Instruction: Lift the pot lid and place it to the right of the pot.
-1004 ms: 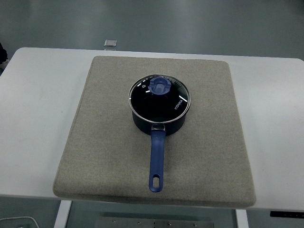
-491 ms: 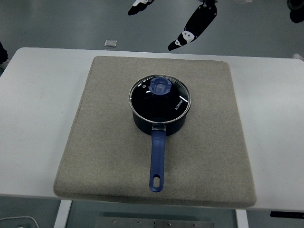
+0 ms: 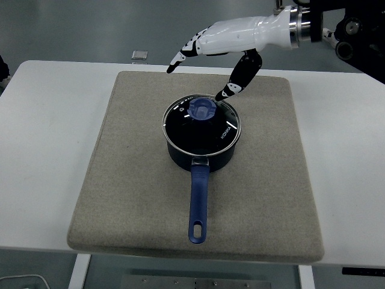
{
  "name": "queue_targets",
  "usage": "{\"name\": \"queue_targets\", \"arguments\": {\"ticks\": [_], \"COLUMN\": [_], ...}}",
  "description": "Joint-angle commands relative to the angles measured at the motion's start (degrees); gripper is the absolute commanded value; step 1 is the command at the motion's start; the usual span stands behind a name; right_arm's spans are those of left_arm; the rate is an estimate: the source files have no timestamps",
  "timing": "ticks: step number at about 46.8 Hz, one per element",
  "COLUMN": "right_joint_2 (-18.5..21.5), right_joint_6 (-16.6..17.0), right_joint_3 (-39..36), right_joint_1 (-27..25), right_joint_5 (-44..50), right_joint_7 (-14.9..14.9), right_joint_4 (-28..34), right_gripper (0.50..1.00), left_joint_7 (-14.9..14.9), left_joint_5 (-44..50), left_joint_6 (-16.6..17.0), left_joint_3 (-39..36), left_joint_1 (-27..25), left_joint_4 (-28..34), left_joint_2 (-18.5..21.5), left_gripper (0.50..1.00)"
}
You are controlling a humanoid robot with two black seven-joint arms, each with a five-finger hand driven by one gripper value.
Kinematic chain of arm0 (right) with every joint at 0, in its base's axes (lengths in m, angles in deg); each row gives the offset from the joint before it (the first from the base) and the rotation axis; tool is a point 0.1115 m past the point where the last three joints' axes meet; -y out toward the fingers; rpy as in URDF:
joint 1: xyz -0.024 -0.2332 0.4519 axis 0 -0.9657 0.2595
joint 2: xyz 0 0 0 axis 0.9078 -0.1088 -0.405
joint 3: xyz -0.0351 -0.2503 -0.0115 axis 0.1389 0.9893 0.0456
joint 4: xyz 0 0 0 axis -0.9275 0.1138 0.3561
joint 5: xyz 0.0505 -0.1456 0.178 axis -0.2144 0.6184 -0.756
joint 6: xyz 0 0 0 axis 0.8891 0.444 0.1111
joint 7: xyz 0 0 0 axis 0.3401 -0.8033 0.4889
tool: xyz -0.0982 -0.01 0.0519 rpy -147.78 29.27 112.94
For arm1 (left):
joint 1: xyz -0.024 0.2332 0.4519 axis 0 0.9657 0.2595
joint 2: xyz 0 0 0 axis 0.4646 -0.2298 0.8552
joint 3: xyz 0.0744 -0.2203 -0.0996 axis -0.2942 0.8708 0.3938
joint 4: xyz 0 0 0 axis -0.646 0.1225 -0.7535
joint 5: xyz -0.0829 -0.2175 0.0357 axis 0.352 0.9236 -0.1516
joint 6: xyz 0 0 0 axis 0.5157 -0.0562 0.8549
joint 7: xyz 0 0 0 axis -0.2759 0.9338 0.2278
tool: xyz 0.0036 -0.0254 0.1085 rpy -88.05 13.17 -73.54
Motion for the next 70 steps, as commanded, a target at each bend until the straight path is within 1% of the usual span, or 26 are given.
{"name": "queue_targets", "arguments": {"ticks": [1, 5, 10, 24, 32, 40, 51, 56, 70], "right_joint_2": [0.17, 1.05, 2.10, 2.19, 3.25, 3.42, 3.51, 4.39, 6.32], "right_joint_6": [-1.72, -3.03, -3.39, -4.97, -6.38, -6.46, -7.87, -8.40, -12.00], "right_joint_3": [1.62, 2.67, 2.94, 3.38, 4.87, 4.87, 4.87, 5.05, 7.86], "right_joint_1": [-0.69, -1.30, -1.66, -2.62, -2.62, -2.71, -3.33, -3.77, -3.94], "right_joint_5": [1.00, 1.09, 1.70, 3.29, 3.81, 3.81, 3.90, 4.16, 4.61], "right_joint_7": [0.00, 0.00, 0.00, 0.00, 0.00, 0.00, 0.00, 0.00, 0.00], "right_joint_4": [0.09, 0.18, 0.35, 0.79, 1.32, 1.49, 2.46, 2.90, 4.92], "right_gripper": [0.897, 0.897, 0.897, 0.897, 0.897, 0.897, 0.897, 0.897, 0.897], "left_joint_7": [0.00, 0.00, 0.00, 0.00, 0.00, 0.00, 0.00, 0.00, 0.00], "left_joint_5": [0.00, 0.00, 0.00, 0.00, 0.00, 0.00, 0.00, 0.00, 0.00], "left_joint_6": [0.00, 0.00, 0.00, 0.00, 0.00, 0.00, 0.00, 0.00, 0.00], "left_joint_3": [-0.01, 0.08, 0.08, -0.01, -0.01, -0.01, -0.01, -0.01, -0.01], "left_joint_1": [0.00, 0.00, 0.00, 0.00, 0.00, 0.00, 0.00, 0.00, 0.00], "left_joint_4": [-0.02, -0.02, -0.02, -0.02, -0.02, -0.02, -0.02, -0.02, 0.07], "left_joint_2": [0.00, 0.00, 0.00, 0.00, 0.00, 0.00, 0.00, 0.00, 0.00], "left_gripper": [1.000, 1.000, 1.000, 1.000, 1.000, 1.000, 1.000, 1.000, 1.000]}}
